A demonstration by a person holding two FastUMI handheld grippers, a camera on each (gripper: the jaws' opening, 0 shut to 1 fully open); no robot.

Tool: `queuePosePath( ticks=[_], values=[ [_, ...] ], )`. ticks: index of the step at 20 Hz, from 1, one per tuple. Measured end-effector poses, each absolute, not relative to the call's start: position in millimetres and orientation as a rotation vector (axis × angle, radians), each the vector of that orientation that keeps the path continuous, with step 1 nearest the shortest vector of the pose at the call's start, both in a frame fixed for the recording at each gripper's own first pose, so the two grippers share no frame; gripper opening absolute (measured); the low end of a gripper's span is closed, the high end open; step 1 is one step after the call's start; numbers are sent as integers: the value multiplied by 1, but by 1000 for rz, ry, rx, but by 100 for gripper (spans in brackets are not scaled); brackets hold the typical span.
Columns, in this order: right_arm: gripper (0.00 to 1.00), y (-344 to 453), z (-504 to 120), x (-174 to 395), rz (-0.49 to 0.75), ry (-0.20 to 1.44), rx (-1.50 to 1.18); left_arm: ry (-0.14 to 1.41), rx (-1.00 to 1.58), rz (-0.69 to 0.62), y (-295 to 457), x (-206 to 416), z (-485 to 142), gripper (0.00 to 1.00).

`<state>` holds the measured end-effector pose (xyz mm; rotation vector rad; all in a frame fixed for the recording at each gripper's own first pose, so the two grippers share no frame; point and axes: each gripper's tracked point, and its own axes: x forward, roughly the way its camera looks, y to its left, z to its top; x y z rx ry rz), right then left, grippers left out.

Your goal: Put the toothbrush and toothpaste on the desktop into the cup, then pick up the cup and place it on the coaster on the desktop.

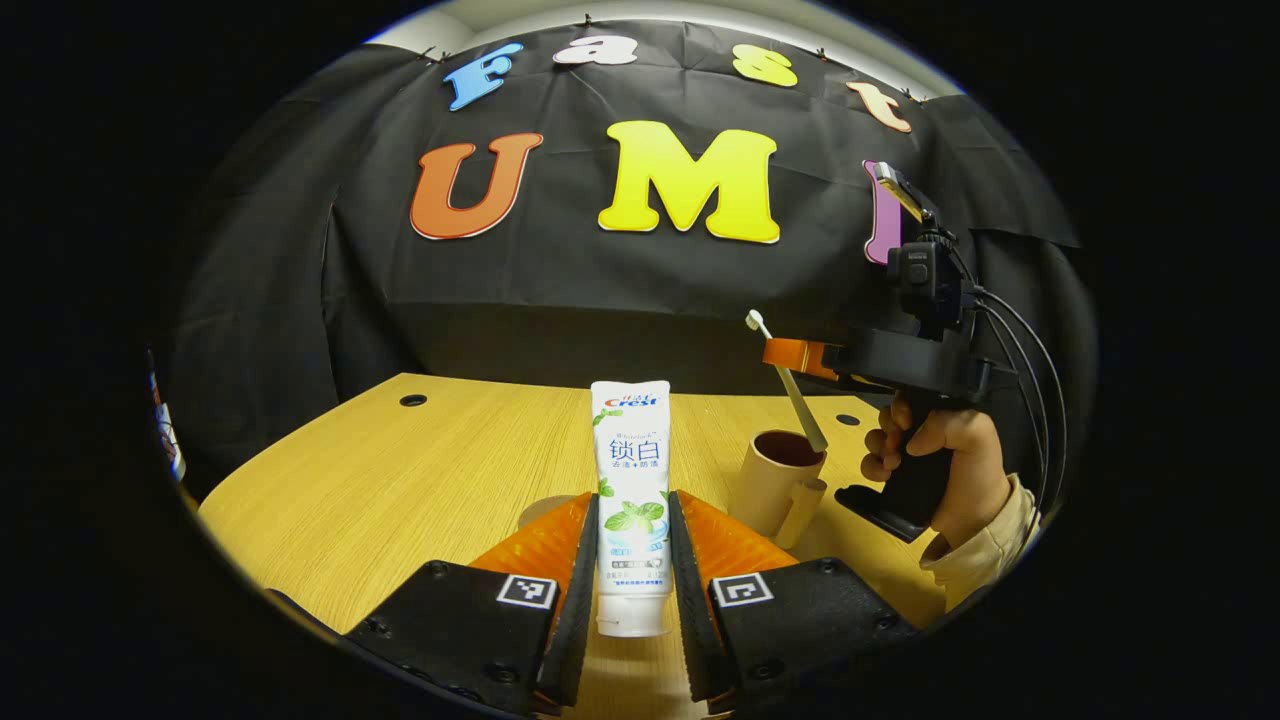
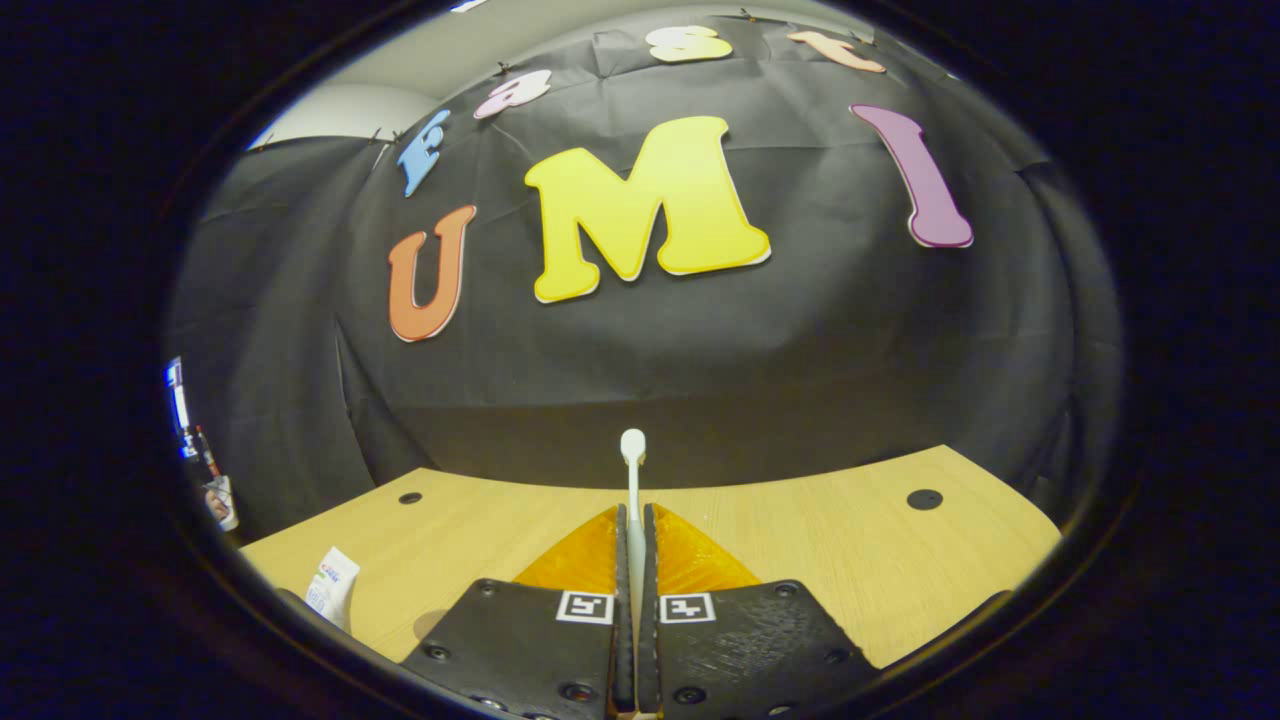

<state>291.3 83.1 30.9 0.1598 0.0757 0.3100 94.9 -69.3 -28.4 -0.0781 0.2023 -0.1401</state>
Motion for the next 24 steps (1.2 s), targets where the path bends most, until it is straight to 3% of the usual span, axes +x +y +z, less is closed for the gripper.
queuePosePath(
  ticks=[2, 3, 6, 7, 8, 18, 22, 23, 24],
  values=[
    [2, 79, 29, 294, 296, 70, 159, 211, -78, -140, -70, 94, -32, 47],
    [3, 80, 27, 293, 300, 77, 165, 215, -85, -143, -70, 93, -33, 42],
    [4, 79, 23, 294, 293, 90, 183, 224, -73, -143, -72, 93, -36, 42],
    [4, 80, 22, 293, 297, 94, 186, 226, -71, -139, -70, 93, -36, 47],
    [4, 81, 22, 292, 304, 94, 187, 229, -71, -138, -70, 94, -37, 42],
    [13, 84, 18, 280, 326, 91, 179, 242, -93, -136, -75, 95, -40, 42],
    [64, 78, 25, 266, 335, 74, 184, 211, -95, -151, -85, 97, -30, 42],
    [82, 73, 27, 262, 328, 67, 178, 202, -93, -154, -88, 98, -26, 42],
    [92, 66, 30, 258, 316, 54, 170, 193, -91, -154, -90, 100, -22, 42]
  ],
)
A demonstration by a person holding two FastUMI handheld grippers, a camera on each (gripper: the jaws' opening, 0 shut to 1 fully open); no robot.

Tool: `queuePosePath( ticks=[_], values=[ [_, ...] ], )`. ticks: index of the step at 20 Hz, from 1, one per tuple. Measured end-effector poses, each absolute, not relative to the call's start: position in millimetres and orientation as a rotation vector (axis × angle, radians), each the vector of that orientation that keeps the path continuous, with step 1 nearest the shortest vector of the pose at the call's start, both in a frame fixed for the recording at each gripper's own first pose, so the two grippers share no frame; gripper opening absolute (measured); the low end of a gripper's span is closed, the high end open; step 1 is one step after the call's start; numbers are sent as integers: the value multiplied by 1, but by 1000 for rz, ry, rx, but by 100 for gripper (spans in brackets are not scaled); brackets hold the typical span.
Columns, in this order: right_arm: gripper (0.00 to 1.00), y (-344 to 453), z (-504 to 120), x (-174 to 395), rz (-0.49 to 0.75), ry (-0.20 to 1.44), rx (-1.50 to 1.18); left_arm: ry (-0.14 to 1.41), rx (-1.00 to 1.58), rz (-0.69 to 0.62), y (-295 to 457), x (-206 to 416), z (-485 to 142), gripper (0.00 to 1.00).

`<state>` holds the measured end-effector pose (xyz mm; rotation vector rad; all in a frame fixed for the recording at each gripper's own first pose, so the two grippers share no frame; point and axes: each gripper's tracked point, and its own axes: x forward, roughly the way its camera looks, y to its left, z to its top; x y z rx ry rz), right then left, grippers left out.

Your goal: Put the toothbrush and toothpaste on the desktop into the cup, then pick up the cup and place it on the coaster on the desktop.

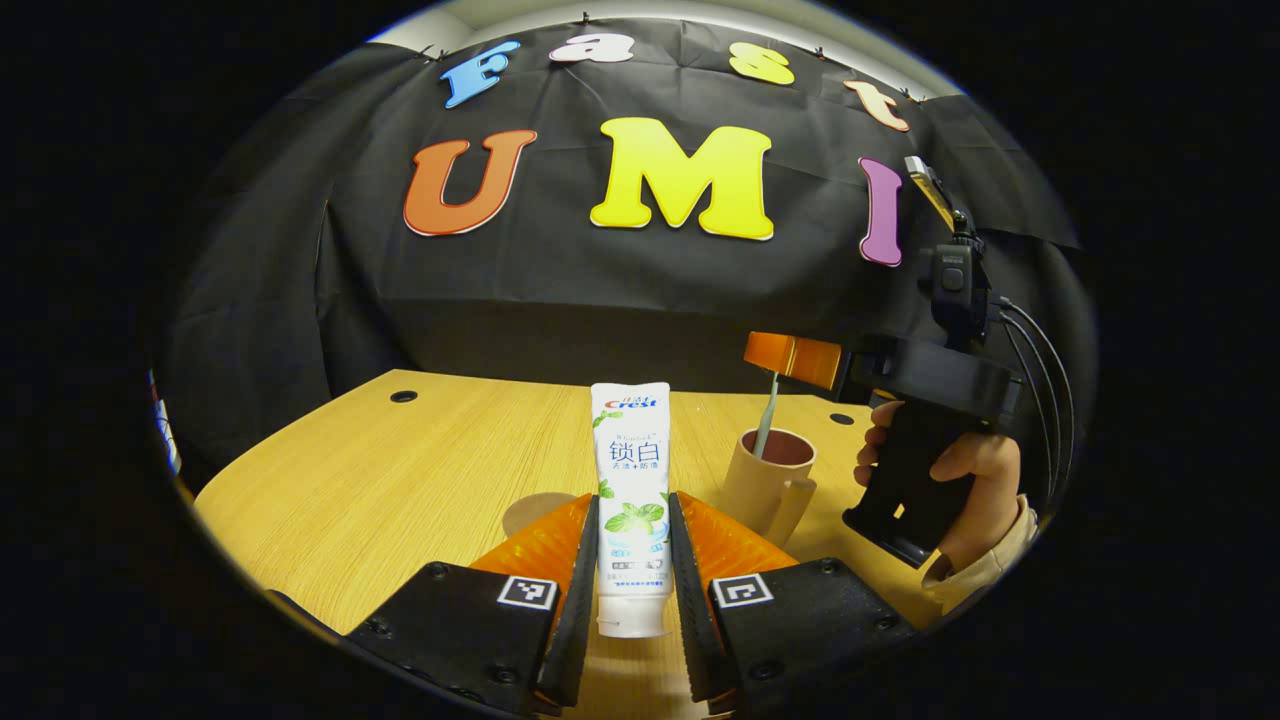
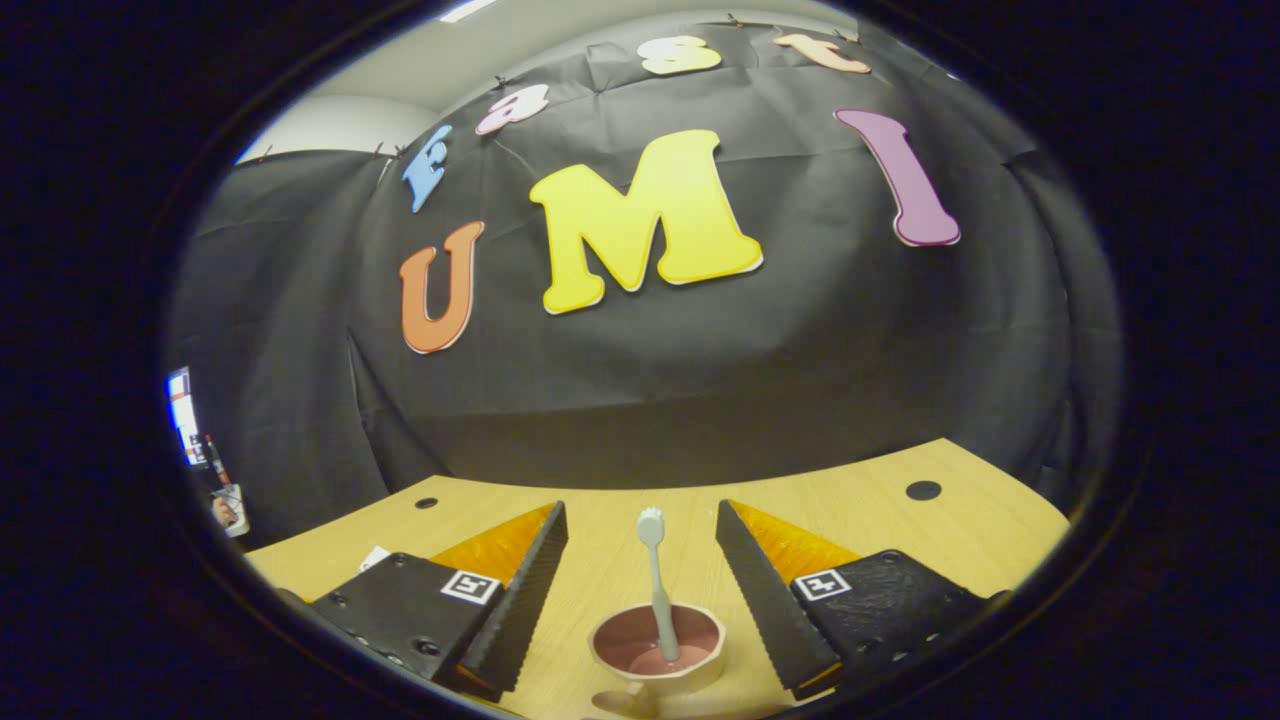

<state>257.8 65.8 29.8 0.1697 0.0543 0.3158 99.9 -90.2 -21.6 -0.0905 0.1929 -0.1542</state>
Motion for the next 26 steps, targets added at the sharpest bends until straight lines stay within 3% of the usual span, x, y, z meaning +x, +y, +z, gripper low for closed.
queuePosePath(
  ticks=[1, 2, 11, 16, 19, 26],
  values=[
    [96, 59, 33, 253, 306, 42, 157, 185, -88, -152, -93, 103, -17, 46],
    [96, 53, 33, 249, 300, 37, 142, 177, -86, -150, -96, 105, -14, 42],
    [96, -45, -2, 199, 175, 28, 42, 109, -88, -170, -152, 154, 22, 42],
    [96, -64, -27, 201, 163, 109, 93, 82, -84, -196, -197, 193, 39, 42],
    [96, -77, -19, 205, 134, 74, 97, 82, -65, -196, -211, 208, 42, 42],
    [96, -85, -24, 206, 128, 106, 198, 104, -90, -224, -228, 209, 35, 43]
  ],
)
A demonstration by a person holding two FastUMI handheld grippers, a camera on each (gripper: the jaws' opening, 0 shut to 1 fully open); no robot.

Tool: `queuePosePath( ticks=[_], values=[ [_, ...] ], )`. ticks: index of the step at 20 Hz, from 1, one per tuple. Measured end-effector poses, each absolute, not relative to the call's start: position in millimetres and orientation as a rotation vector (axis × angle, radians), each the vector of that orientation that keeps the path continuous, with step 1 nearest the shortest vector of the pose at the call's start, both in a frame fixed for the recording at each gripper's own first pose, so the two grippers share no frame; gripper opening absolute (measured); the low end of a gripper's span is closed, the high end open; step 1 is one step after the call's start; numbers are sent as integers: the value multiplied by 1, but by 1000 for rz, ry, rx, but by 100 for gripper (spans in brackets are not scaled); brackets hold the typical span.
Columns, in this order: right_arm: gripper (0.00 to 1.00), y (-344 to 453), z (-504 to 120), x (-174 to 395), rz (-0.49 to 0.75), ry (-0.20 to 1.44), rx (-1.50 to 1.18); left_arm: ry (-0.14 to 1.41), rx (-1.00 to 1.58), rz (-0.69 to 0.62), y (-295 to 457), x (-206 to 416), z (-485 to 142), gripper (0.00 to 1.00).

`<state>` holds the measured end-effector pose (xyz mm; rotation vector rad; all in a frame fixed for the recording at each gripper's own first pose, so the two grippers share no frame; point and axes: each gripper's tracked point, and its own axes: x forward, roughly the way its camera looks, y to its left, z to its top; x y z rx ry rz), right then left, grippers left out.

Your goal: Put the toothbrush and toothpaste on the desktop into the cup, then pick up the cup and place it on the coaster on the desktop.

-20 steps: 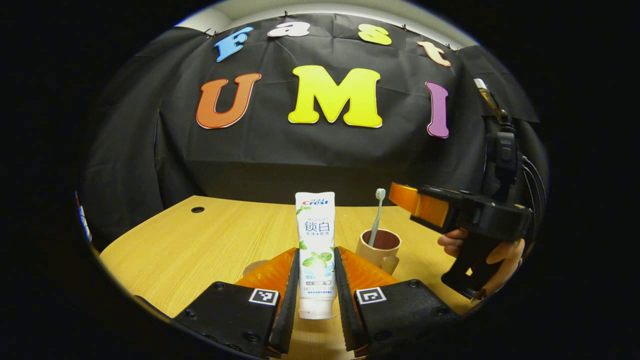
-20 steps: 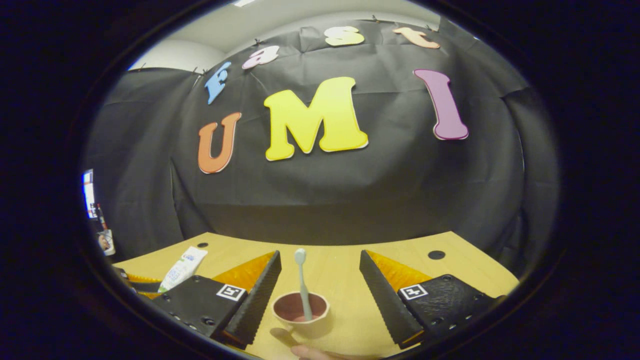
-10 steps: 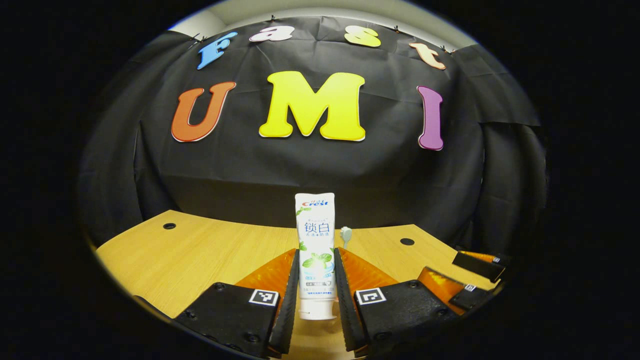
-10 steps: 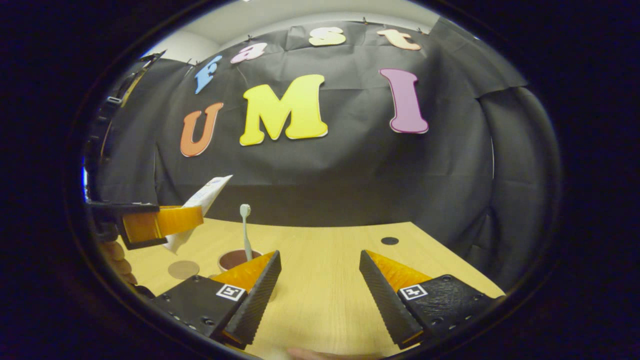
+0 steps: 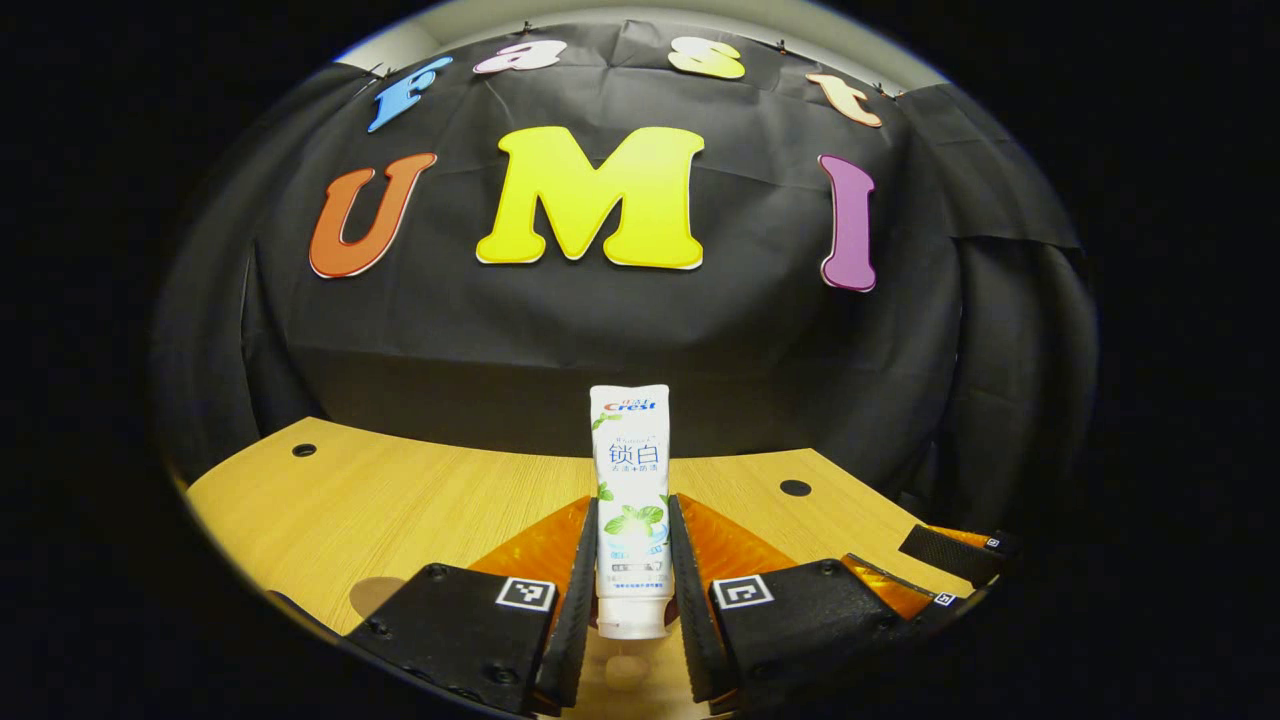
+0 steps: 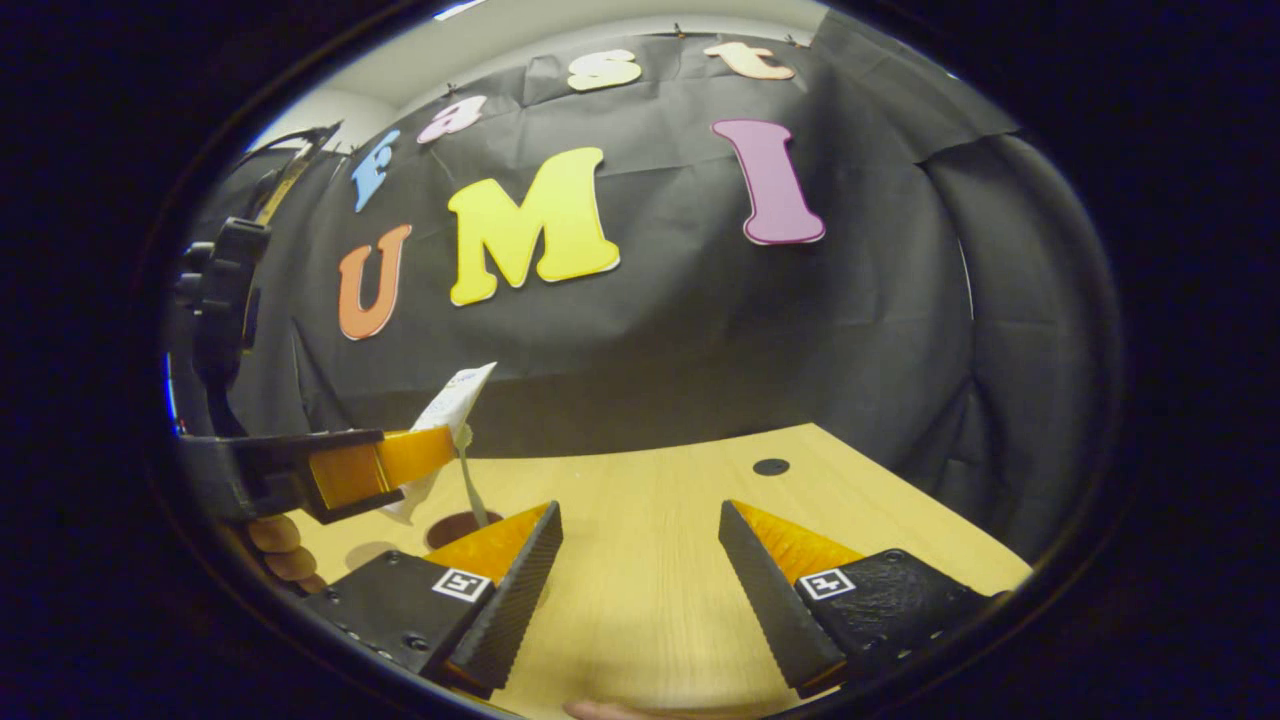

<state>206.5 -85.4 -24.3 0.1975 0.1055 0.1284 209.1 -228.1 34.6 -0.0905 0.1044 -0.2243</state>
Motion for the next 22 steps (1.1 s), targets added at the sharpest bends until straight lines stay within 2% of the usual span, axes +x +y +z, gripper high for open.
queuePosePath(
  ticks=[4, 5, 8, 12, 13, 14, 18, 19, 20, 21, 22],
  values=[
    [98, -87, -25, 208, 128, 113, 216, 58, -83, -211, -223, 208, 48, 44],
    [96, -87, -26, 208, 127, 115, 214, 53, -82, -211, -223, 208, 48, 44],
    [93, -86, -28, 208, 127, 118, 202, 65, -77, -214, -221, 205, 44, 45],
    [96, -76, -27, 205, 150, 124, 201, 91, -73, -211, -213, 197, 36, 45],
    [93, -73, -27, 205, 157, 126, 205, 95, -69, -209, -209, 194, 35, 46],
    [96, -69, -30, 205, 160, 135, 205, 95, -62, -210, -205, 189, 35, 47],
    [96, -48, -27, 198, 173, 152, 118, 77, -47, -211, -186, 171, 39, 58],
    [96, -42, -23, 194, 176, 151, 93, 78, -40, -207, -180, 166, 39, 76],
    [96, -40, -18, 192, 173, 148, 77, 81, -32, -202, -174, 160, 37, 67],
    [96, -34, -13, 190, 172, 153, 73, 78, -26, -196, -168, 156, 37, 82],
    [96, -26, -13, 187, 185, 172, 74, 78, -15, -193, -163, 151, 35, 84]
  ],
)
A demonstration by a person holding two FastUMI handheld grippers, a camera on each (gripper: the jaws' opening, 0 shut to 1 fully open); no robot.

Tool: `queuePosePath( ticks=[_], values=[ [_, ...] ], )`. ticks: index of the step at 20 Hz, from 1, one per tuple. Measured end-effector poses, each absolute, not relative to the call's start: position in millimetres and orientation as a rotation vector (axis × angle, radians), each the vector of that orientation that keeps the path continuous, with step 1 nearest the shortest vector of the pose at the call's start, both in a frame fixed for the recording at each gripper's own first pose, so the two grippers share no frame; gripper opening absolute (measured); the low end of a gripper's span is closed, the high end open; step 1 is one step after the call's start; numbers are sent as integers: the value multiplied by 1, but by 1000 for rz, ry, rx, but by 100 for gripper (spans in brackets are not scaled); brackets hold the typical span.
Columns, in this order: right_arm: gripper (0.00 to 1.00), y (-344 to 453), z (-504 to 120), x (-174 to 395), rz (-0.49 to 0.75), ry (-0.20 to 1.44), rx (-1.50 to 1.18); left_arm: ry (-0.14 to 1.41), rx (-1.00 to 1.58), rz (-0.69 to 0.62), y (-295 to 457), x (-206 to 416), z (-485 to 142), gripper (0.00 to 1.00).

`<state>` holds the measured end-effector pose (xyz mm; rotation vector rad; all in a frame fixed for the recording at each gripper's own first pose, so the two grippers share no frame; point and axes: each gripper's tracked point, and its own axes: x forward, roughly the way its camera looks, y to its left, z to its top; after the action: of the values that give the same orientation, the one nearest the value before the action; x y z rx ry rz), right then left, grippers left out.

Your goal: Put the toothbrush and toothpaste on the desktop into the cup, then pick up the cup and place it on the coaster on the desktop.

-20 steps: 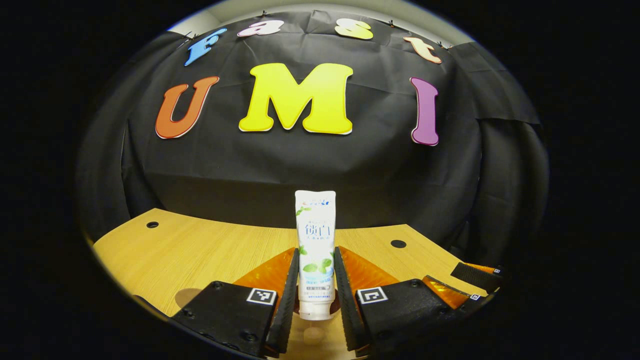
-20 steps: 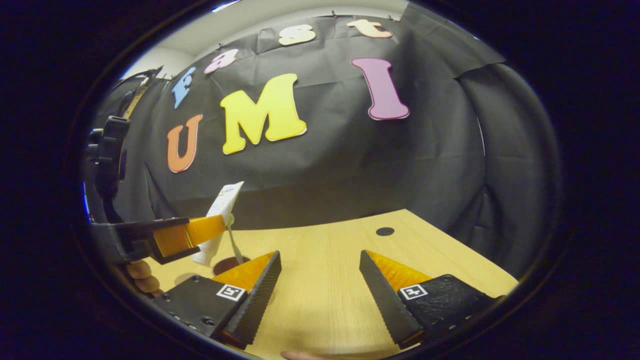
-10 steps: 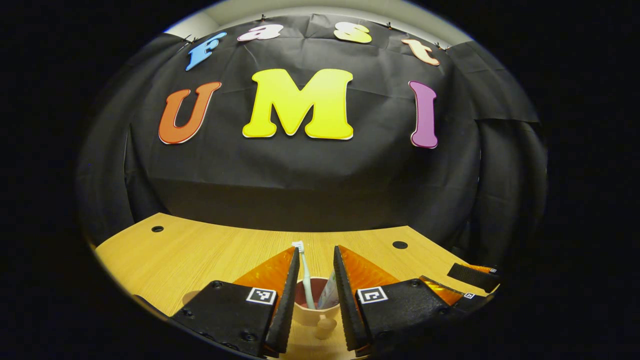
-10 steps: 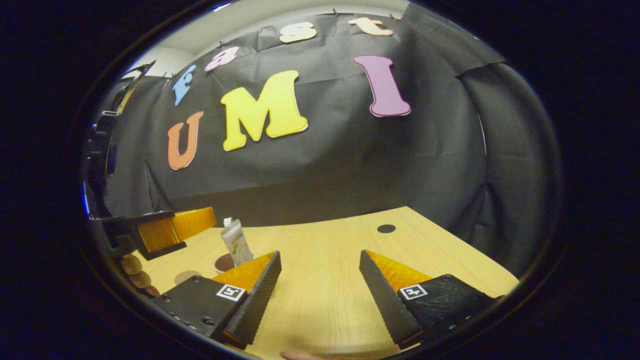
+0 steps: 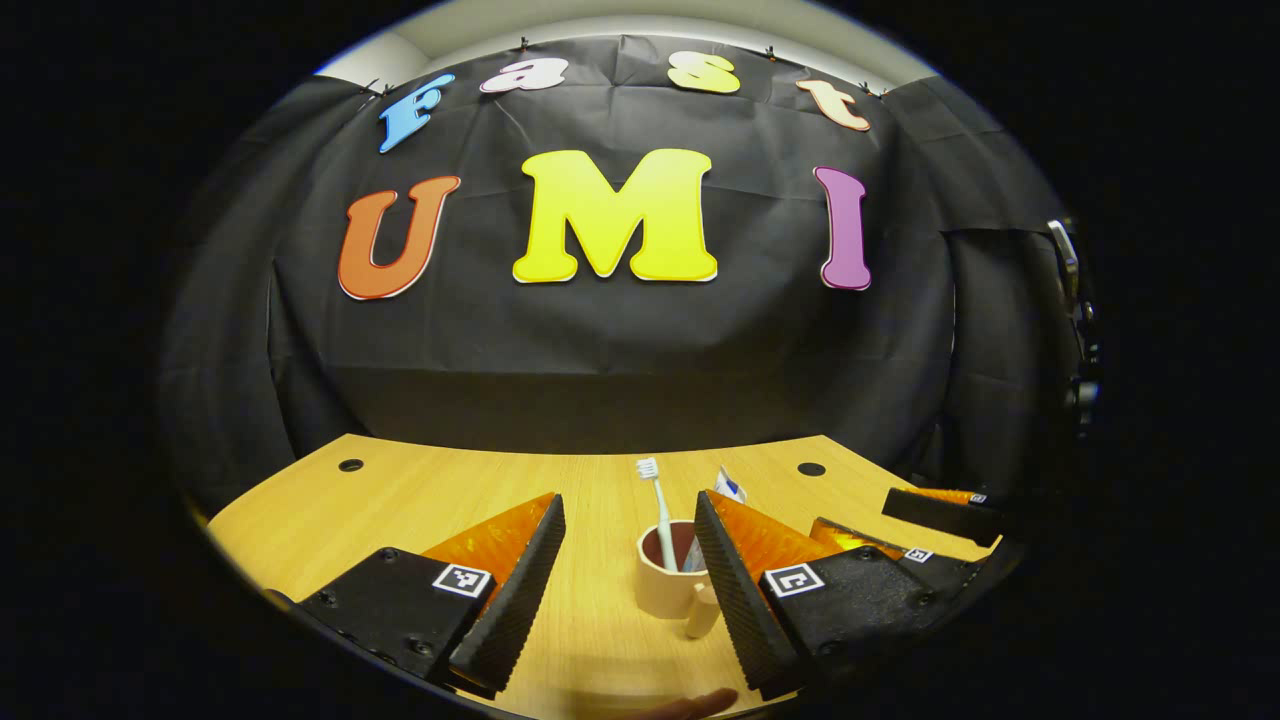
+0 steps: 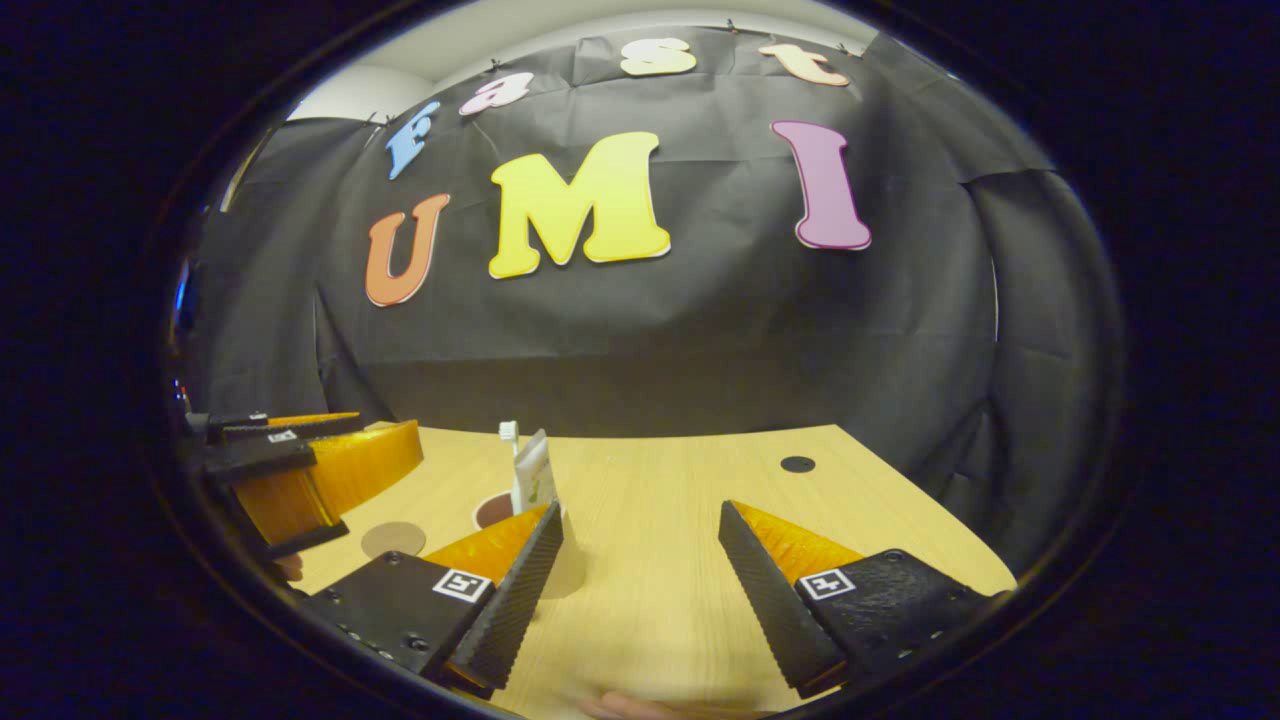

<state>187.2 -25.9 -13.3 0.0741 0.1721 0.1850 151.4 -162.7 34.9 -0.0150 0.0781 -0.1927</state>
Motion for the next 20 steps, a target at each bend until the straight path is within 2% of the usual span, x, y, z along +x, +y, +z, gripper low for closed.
queuePosePath(
  ticks=[5, 6, 11, 17, 18, 20],
  values=[
    [94, 12, -10, 179, 264, 284, 97, 82, 0, -171, -136, 129, 30, 94],
    [96, 17, -13, 180, 271, 308, 89, 79, 2, -166, -131, 124, 29, 96],
    [96, 42, -32, 192, 297, 495, 21, 72, 18, -142, -102, 103, 23, 96],
    [96, 52, -77, 210, 252, 796, -54, 92, -15, -109, -71, 85, 10, 96],
    [94, 52, -83, 212, 241, 834, -52, 97, -15, -108, -66, 84, 6, 96],
    [96, 55, -97, 214, 222, 904, -54, 112, -18, -99, -58, 82, 0, 96]
  ],
)
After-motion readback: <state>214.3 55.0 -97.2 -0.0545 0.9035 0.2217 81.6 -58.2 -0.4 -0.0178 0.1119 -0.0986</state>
